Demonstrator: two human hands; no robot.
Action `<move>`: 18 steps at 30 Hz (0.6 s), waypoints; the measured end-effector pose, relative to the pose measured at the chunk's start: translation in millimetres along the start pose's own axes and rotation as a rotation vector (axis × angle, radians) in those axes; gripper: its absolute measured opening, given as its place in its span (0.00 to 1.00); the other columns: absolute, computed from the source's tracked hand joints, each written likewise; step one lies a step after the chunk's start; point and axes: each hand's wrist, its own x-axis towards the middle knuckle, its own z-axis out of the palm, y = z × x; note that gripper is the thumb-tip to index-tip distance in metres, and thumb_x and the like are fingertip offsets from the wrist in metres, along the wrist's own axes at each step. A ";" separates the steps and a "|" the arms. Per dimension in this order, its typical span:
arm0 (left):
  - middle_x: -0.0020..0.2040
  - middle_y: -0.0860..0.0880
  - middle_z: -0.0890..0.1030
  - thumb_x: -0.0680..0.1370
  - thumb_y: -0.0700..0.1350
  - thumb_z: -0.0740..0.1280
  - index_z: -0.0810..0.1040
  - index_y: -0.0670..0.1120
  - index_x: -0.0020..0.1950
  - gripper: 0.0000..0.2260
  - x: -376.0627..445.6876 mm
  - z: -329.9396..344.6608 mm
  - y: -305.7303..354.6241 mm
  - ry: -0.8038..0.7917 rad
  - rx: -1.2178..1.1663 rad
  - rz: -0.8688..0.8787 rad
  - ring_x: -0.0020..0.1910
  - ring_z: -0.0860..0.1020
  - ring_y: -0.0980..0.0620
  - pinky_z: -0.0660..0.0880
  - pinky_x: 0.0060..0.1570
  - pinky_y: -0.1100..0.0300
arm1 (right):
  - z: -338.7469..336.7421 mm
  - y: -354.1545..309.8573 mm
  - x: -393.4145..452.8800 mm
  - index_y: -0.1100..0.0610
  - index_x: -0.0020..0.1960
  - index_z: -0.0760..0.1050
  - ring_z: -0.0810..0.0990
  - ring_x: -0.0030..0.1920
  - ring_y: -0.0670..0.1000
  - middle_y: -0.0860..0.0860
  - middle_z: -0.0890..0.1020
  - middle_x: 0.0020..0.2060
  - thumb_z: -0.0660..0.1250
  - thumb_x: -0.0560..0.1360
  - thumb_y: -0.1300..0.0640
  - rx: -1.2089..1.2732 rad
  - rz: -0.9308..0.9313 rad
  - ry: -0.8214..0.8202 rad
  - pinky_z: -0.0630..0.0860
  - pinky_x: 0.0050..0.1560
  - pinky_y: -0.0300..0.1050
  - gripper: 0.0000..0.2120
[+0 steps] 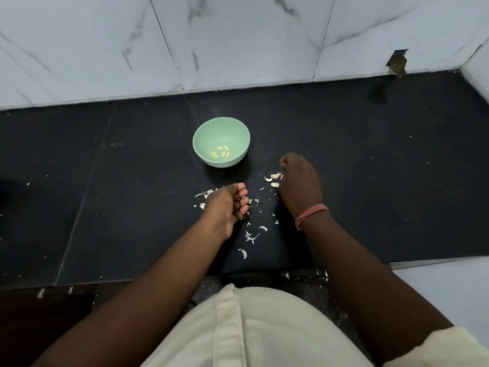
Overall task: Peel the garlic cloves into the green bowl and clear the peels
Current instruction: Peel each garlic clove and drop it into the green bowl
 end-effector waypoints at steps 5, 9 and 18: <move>0.39 0.51 0.80 0.82 0.40 0.61 0.80 0.46 0.51 0.07 -0.1 -14.5 -7.9 0.024 0.043 0.070 0.34 0.77 0.55 0.76 0.32 0.65 | 25.7 -31.7 -34.6 0.61 0.48 0.82 0.81 0.47 0.57 0.57 0.84 0.43 0.63 0.77 0.65 0.265 -0.080 -0.247 0.74 0.50 0.50 0.09; 0.39 0.49 0.80 0.82 0.37 0.60 0.80 0.43 0.51 0.08 1.7 -23.9 -14.5 0.036 0.066 0.104 0.33 0.77 0.54 0.76 0.32 0.65 | 33.5 -36.8 -52.2 0.63 0.47 0.82 0.81 0.42 0.58 0.59 0.84 0.39 0.63 0.74 0.67 0.216 -0.091 -0.339 0.75 0.46 0.52 0.09; 0.40 0.46 0.79 0.81 0.34 0.60 0.79 0.39 0.54 0.09 0.2 -25.9 -16.7 0.018 0.081 0.156 0.32 0.75 0.53 0.74 0.31 0.65 | 31.6 -47.5 -49.3 0.64 0.39 0.82 0.81 0.38 0.61 0.61 0.83 0.35 0.64 0.74 0.64 0.077 -0.107 -0.396 0.78 0.44 0.53 0.10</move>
